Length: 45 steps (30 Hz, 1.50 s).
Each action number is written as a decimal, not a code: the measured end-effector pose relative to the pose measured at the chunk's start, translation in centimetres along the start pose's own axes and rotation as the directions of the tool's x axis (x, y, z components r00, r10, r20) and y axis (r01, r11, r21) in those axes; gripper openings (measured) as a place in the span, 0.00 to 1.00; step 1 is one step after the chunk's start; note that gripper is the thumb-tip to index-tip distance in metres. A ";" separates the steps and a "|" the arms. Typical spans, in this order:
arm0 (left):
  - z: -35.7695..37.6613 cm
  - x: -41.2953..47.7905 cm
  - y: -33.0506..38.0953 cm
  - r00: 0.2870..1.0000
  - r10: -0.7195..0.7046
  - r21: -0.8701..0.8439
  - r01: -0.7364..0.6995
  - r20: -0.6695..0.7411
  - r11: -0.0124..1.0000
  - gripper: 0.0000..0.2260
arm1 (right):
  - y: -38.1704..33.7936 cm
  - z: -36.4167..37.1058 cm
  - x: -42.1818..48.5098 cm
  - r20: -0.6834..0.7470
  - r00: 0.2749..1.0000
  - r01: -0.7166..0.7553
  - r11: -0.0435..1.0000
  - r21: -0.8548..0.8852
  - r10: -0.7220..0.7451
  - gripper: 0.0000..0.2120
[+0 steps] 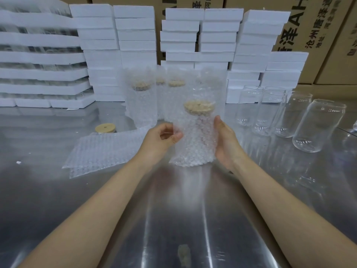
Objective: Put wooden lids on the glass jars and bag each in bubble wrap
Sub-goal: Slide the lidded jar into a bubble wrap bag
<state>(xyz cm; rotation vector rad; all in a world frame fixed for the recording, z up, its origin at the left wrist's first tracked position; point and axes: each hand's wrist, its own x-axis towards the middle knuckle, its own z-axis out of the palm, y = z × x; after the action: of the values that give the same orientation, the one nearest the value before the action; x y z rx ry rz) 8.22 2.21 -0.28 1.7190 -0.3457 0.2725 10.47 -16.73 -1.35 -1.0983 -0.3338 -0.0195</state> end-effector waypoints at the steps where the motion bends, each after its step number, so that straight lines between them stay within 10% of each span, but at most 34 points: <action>1: 0.1 0.1 0.0 0.999 -0.001 -0.014 0.000 -0.032 1.000 0.03 | 0.1 -0.2 0.1 -0.041 0.999 0.011 0.999 0.037 -0.009 0.35; 5: 0.3 0.3 -0.1 0.989 0.013 -0.034 -0.018 -0.148 0.999 0.02 | 0.3 -0.7 0.4 -0.174 0.985 0.033 0.995 0.097 -0.016 0.11; 10: -0.6 0.8 -0.6 0.993 -0.003 0.042 0.008 -0.114 0.999 0.05 | -0.8 -1.3 0.7 -0.059 0.998 0.014 0.993 -0.117 -0.021 0.16; 14: -0.9 0.5 -1.3 0.954 -0.120 0.176 0.073 0.275 0.982 0.52 | -1.1 -2.7 0.4 0.126 0.978 -0.115 0.931 -0.346 0.168 0.37; 18: 1.2 -0.5 -2.3 0.954 -0.085 0.204 0.026 0.287 0.979 0.61 | -0.9 -2.7 1.0 0.210 0.922 -0.317 0.945 -0.075 0.326 0.40; 22: 2.7 -1.0 -3.0 0.980 -0.058 0.226 0.013 0.193 0.974 0.57 | -0.5 -2.3 1.5 0.227 0.903 -0.356 0.931 -0.078 0.364 0.33; 28: 1.9 -0.4 -3.0 0.998 -0.064 0.135 0.060 0.025 0.989 0.38 | 0.4 -1.4 0.9 -0.132 0.950 -0.312 0.860 -0.404 0.283 0.16; 40: 2.0 -0.6 -2.4 0.996 -0.085 -0.076 0.087 0.030 0.993 0.33 | 0.3 0.2 0.0 -0.118 0.893 -0.438 0.778 -0.451 0.434 0.13; 45: 1.8 -0.1 -3.0 0.997 0.025 0.006 -0.026 0.079 1.000 0.29 | 0.8 0.2 -0.2 -0.219 0.960 -0.274 0.763 -0.585 0.177 0.08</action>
<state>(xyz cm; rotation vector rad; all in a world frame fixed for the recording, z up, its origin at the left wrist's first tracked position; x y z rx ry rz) 9.18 0.86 -3.35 1.7365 -0.4254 0.2249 10.42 -16.23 -1.98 -1.7747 -0.0425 0.0051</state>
